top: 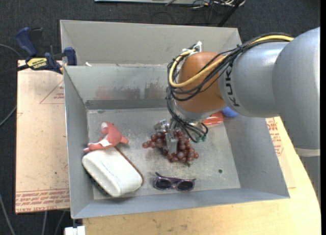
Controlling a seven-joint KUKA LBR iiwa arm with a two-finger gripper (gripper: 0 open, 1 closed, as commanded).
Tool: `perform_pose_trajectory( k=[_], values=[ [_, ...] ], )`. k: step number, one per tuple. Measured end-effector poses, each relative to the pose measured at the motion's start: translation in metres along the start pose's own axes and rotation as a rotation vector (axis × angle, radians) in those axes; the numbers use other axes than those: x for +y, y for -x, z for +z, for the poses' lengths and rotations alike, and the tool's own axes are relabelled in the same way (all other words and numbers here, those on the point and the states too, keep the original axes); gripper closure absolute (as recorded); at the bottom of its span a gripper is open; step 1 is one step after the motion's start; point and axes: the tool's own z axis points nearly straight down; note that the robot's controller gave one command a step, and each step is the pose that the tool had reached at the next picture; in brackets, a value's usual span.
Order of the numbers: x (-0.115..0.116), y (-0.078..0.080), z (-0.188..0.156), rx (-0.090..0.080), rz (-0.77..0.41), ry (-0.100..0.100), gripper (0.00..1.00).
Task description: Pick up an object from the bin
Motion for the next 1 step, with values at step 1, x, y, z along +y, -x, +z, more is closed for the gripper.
perform_pose_trajectory(
  k=[1],
  values=[
    [-0.0101, 0.002, -0.135, -0.004, 0.001, 0.0, 1.0]
  ],
)
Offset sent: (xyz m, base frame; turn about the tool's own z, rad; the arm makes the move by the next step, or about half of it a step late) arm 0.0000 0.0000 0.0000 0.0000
